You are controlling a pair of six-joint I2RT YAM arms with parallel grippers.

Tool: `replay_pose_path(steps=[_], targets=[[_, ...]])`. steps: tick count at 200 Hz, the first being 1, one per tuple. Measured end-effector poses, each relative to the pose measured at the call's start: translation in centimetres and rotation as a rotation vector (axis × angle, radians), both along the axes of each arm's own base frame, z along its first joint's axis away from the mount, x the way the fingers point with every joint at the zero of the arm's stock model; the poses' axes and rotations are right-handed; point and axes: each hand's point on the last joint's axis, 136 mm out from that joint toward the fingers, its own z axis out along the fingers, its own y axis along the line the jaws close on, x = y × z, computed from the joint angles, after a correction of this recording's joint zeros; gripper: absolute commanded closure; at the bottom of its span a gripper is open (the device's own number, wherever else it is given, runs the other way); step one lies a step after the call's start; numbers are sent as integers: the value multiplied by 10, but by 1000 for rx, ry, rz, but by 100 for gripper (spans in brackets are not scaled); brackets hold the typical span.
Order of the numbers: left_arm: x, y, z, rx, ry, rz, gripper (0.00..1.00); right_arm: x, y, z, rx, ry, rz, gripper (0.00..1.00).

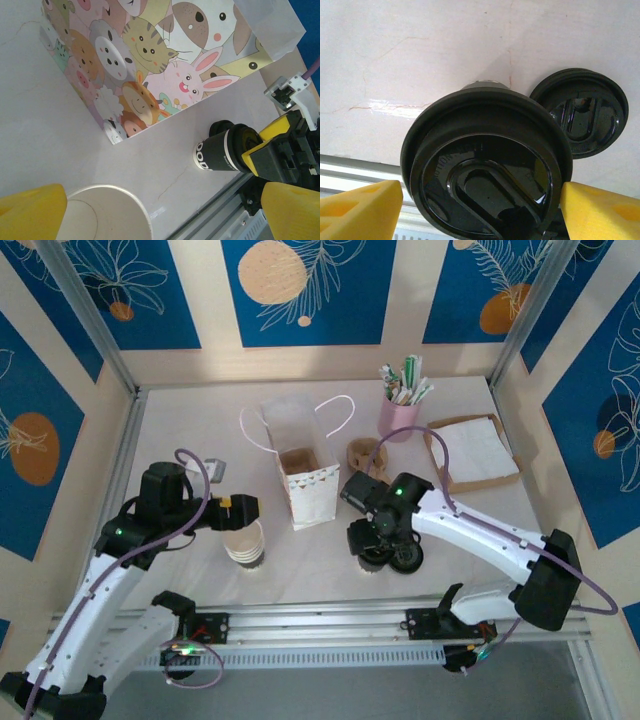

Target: Pack the takeout coffee

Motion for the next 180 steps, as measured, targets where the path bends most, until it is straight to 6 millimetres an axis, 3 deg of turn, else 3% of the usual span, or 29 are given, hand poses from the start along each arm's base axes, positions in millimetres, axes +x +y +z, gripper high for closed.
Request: replay_pose_path(steps=[180], targets=[[-2,0,-3,0,7,-3,0,4,2,-9,-63,98,5,16]])
